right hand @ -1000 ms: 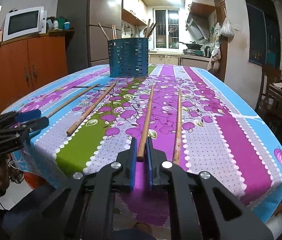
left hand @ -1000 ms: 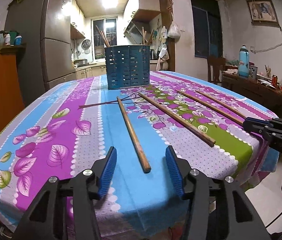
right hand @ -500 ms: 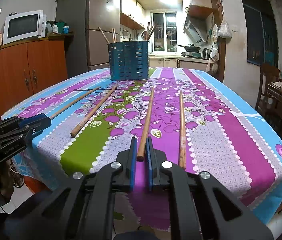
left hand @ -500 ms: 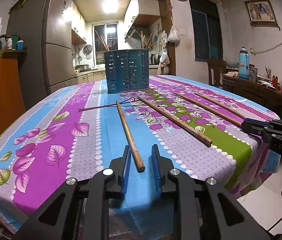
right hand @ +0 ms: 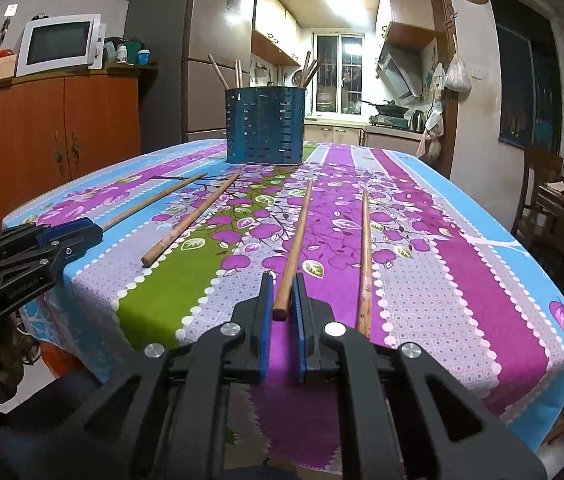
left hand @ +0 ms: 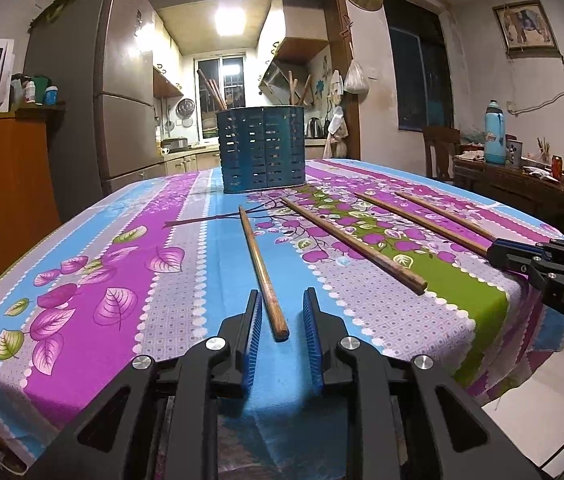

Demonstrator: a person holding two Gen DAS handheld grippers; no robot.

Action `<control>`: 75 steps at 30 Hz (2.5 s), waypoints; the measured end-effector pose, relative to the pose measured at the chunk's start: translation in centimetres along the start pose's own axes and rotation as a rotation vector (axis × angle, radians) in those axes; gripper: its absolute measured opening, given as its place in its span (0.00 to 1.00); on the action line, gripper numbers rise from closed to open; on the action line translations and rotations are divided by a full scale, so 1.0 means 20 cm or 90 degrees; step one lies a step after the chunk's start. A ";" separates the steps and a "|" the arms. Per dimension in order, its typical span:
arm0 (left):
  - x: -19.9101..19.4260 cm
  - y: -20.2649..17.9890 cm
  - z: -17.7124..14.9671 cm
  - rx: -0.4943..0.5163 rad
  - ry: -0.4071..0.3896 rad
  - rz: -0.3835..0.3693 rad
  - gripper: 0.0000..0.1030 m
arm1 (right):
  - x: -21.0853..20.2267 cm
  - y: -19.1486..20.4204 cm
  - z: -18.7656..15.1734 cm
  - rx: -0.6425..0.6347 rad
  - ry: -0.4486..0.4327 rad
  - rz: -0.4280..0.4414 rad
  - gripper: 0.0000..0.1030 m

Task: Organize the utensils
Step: 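Close the left tool on a chopstick while the right tool grasps another chopstick, then lift the chopsticks and carry both tools over the utensil holder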

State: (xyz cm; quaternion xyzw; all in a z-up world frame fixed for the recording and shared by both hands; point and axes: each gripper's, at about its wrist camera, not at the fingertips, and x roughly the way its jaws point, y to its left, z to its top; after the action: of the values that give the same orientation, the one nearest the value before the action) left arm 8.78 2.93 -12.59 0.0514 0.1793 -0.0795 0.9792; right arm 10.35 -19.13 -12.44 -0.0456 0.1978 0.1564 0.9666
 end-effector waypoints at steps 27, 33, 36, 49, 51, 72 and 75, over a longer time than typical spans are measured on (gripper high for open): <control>-0.02 -0.02 0.00 0.007 -0.014 0.002 0.07 | 0.01 0.00 0.02 0.018 -0.007 0.004 0.05; -0.11 0.00 0.11 0.010 -0.058 0.012 0.07 | -0.05 -0.02 0.10 0.015 -0.031 -0.004 0.05; -0.18 0.02 0.19 0.011 -0.092 0.019 0.07 | -0.10 -0.03 0.18 0.008 -0.050 -0.010 0.05; -0.26 0.03 0.56 0.042 -0.187 0.007 0.07 | -0.25 -0.03 0.61 -0.059 -0.149 -0.005 0.05; -0.24 0.05 0.63 0.041 -0.188 0.000 0.07 | -0.25 -0.05 0.67 -0.062 -0.154 0.003 0.05; -0.01 0.22 1.30 0.033 -0.123 -0.038 0.07 | 0.02 -0.25 1.33 -0.001 -0.079 0.089 0.05; 0.02 0.27 1.40 0.018 -0.120 -0.039 0.07 | 0.05 -0.24 1.42 0.000 -0.071 0.092 0.05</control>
State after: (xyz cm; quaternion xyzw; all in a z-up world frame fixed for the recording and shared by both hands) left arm 19.58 4.54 13.67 0.0522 0.0864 -0.1167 0.9880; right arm 23.30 -19.19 13.25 -0.0228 0.1467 0.2284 0.9622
